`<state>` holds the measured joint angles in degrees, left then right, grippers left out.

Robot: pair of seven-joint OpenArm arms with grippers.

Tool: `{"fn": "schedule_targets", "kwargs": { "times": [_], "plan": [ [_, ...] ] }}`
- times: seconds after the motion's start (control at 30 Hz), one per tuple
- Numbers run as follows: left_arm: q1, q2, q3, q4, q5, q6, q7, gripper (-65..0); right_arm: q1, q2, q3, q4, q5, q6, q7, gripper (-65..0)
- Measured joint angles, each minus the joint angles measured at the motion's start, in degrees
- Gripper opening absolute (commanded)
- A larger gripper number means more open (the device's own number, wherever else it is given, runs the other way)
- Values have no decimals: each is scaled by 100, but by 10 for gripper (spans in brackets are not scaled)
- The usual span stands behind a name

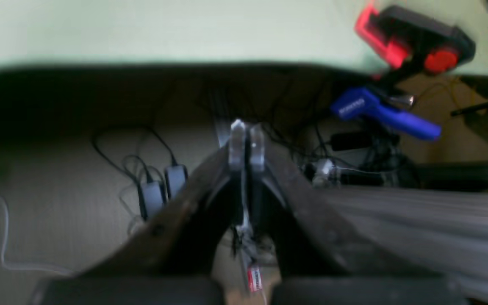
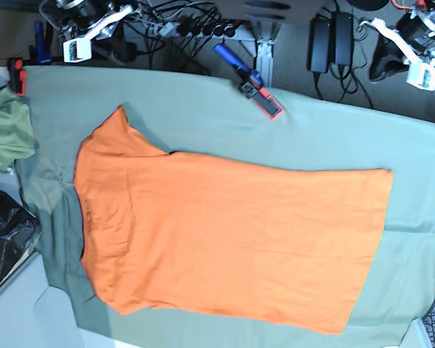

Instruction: Fold the T-shirt properly

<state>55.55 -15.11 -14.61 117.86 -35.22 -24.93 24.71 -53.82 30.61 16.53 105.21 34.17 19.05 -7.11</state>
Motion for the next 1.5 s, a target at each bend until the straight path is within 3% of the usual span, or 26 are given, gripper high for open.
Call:
{"fn": "schedule_targets", "kwargs": {
  "times": [0.1, 0.17, 0.33, 0.4, 0.47, 0.57, 0.6, 1.03, 1.2, 1.5],
  "plan": [
    [-31, 0, -35, 0, -111, -2, -7, -474, 306, -98, 400, 46, 426, -4, -282, -650],
    [-133, -31, -33, 0, -114, -9, -9, -421, 551, -125, 573, 33, 529, -24, -485, -592],
    [-374, -299, -33, 0, -129, -13, -26, -407, 1008, -361, 649, 4, 540, -328, -531, -342],
    [-496, -382, -33, -15, -116, -13, -22, -407, 1145, -514, 647, -63, 457, -684, -525, -251],
    [-656, -490, -31, -57, 72, -15, -26, -407, 1244, -669, 647, -116, 262, -1123, -553, -215],
    [-761, -590, -28, -236, 136, -15, -35, -407, 1414, -822, 649, -173, 98, -1985, -579, -215],
    [-765, -605, -31, -317, 155, -15, -31, -407, 1464, -852, 649, -201, 87, -2050, -573, -215],
    [-763, -649, -31, -490, 372, -15, -96, -405, 2590, -1464, 407, -968, 529, -1937, -905, -215],
    [-763, -651, -31, -490, 476, -15, -98, -278, 2800, -1637, 87, -1036, 525, -1832, -896, -215],
    [-1283, -966, -42, -549, 474, 31, -111, -276, 3067, -1985, -271, -1036, 457, -1591, -863, -215]
  ]
}}
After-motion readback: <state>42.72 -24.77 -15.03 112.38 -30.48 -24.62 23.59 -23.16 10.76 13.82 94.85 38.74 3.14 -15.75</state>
